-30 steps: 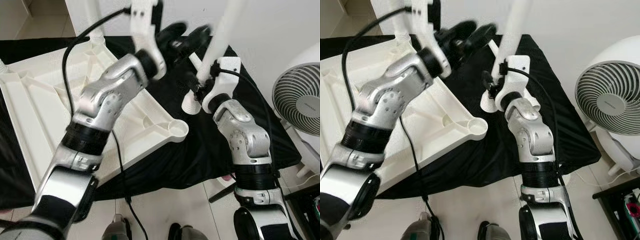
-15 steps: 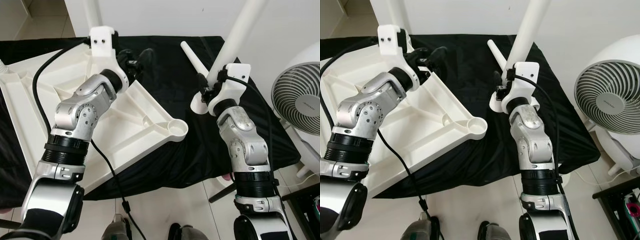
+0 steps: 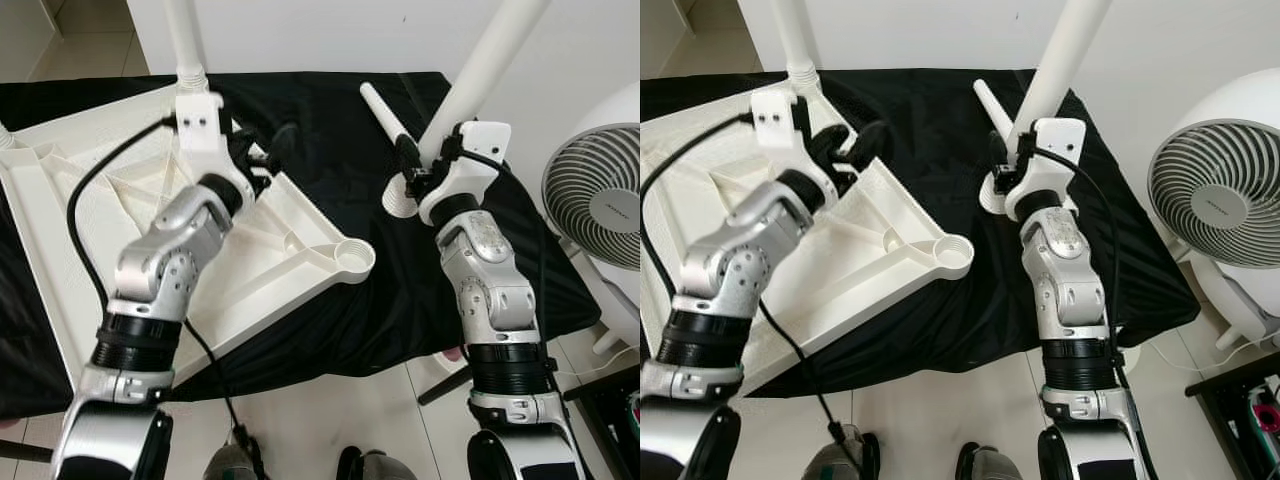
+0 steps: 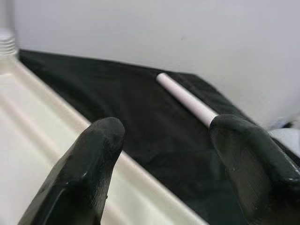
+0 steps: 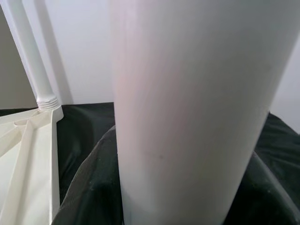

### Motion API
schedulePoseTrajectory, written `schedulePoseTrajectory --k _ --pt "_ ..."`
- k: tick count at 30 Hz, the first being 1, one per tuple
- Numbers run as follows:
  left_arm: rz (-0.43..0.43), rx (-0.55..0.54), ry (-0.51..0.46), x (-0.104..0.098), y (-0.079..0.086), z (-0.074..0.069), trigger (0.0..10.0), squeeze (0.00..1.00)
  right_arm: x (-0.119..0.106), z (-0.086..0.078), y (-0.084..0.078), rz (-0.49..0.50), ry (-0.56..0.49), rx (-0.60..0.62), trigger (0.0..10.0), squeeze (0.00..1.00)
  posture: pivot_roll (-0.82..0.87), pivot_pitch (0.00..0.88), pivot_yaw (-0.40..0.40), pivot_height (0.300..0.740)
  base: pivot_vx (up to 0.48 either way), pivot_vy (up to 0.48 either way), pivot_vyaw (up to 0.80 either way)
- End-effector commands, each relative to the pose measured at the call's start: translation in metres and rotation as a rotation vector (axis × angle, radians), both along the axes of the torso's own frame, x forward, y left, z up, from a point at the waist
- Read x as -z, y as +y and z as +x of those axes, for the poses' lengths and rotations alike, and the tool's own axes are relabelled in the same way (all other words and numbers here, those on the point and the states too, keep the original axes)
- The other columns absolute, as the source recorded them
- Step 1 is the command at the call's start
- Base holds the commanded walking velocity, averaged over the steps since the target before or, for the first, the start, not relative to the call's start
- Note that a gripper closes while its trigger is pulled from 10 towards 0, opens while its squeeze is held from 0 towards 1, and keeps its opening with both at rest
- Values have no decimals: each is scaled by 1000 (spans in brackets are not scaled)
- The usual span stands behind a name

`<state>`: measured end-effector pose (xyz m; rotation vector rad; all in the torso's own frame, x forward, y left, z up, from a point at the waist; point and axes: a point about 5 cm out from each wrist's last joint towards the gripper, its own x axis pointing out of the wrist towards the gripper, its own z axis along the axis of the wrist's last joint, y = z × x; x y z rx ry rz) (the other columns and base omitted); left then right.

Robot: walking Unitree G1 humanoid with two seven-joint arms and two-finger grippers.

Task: Building children table

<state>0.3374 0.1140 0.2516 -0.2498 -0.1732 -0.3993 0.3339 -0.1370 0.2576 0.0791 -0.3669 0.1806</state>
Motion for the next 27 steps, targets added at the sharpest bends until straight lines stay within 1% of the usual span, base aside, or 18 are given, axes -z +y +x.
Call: schedulePoseTrajectory --k 1,5,10,13,14,15,16,17,19,20,22,23,24,25,27 --pt "19 -6 -20 -1 -3 -3 10000 0 -1 -2 -2 -2 -21 11 10000 0 96 135 10 740 0 0 0" --pt "33 4 -17 1 -7 -5 10000 0 -1 -1 -3 -2 -25 14 10000 0 101 133 6 740 0 0 0" --pt "36 3 -22 0 -7 -5 10000 0 -1 -1 -3 -1 -26 13 10000 0 103 132 5 740 0 0 0" --pt "55 8 -30 2 -6 -7 10000 0 0 -1 -2 -5 -27 11 10000 0 106 132 -1 740 0 0 0" --pt "73 16 -42 4 -6 -9 10000 0 0 -1 -2 -14 -31 13 10000 0 106 132 -7 740 0 0 0" --pt "115 36 -61 10 -6 -13 10000 0 2 0 -2 -16 -28 14 10000 0 104 133 -10 740 0 0 0" --pt "115 36 -61 10 -6 -13 10000 0 2 0 -2 -16 -28 14 10000 0 104 133 -10 740 0 0 0" --pt "148 57 -81 15 -7 -18 10000 0 3 0 -3 -17 -26 18 10000 0 105 134 -12 740 0 0 0" --pt "148 57 -81 15 -7 -18 10000 0 3 0 -3 -17 -26 18 10000 0 105 134 -12 740 0 0 0" --pt "174 95 -98 20 -8 -23 10000 0 4 0 -3 -16 -24 19 10000 0 102 137 -15 740 0 0 0" --pt "174 95 -98 20 -8 -23 10000 0 4 0 -3 -16 -24 19 10000 0 102 137 -15 740 0 0 0" --pt "205 135 -112 28 -8 -30 10000 0 6 0 -4 -16 -18 24 10000 0 102 137 -15 740 0 0 0" --pt "205 135 -112 28 -8 -30 10000 0 6 0 -4 -16 -18 24 10000 0 102 137 -15 740 0 0 0" --pt "234 162 -127 34 -8 -35 10000 0 8 -1 -5 -20 -15 28 10000 0 110 137 -24 740 0 0 0" --pt "234 162 -127 34 -8 -35 10000 0 8 -1 -5 -20 -15 28 10000 0 110 137 -24 740 0 0 0"
